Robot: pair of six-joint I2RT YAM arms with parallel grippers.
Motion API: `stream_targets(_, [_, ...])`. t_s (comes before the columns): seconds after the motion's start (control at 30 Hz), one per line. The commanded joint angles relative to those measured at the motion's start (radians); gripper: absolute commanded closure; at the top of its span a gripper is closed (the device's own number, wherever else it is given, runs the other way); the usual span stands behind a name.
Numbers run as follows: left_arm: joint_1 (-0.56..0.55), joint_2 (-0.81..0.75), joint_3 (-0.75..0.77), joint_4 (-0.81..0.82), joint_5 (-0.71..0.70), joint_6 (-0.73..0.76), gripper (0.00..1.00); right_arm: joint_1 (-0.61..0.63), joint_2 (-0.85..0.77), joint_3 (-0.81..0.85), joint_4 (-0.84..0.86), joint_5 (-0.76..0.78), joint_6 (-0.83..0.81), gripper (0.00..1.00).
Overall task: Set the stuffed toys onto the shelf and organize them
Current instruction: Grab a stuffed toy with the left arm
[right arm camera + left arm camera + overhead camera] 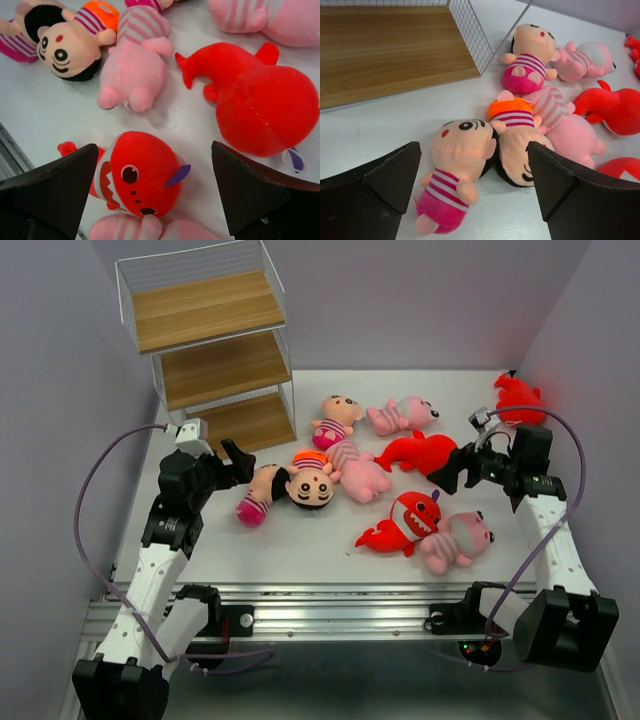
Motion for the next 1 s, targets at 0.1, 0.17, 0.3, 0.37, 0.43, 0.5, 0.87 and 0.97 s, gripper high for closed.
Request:
stream_targets(0.1, [0.000, 0.017, 0.079, -0.208, -0.045, -0.172, 0.01, 0.007, 0.134, 0.039, -0.086, -0.221, -0.118, 0.00])
stream_targets(0.17, [0.000, 0.025, 0.081, -0.230, -0.071, -0.167, 0.02, 0.007, 0.143, 0.025, -0.066, -0.256, -0.123, 0.00])
stream_targets(0.3, [0.000, 0.053, 0.061, -0.212, -0.062, -0.159, 0.06, 0.007, 0.140, -0.009, -0.037, -0.293, -0.143, 0.00])
stream_targets(0.37, [0.000, 0.114, 0.046, -0.184, -0.016, -0.150, 0.12, 0.007, 0.125, -0.024, -0.037, -0.280, -0.160, 0.00])
stream_targets(0.43, [0.000, 0.151, 0.044, -0.171, 0.018, -0.138, 0.15, 0.007, 0.114, -0.039, -0.038, -0.281, -0.172, 0.00])
stream_targets(0.5, [0.000, 0.188, 0.047, -0.166, 0.049, -0.115, 0.17, 0.007, 0.103, -0.050, -0.040, -0.283, -0.175, 0.00])
stream_targets(0.87, [-0.050, 0.358, 0.035, -0.094, 0.069, -0.084, 0.19, 0.007, 0.091, -0.056, -0.038, -0.281, -0.183, 0.00])
stream_targets(0.97, [-0.084, 0.433, 0.035, -0.097, 0.012, -0.087, 0.23, 0.007, 0.088, -0.058, -0.040, -0.286, -0.183, 0.00])
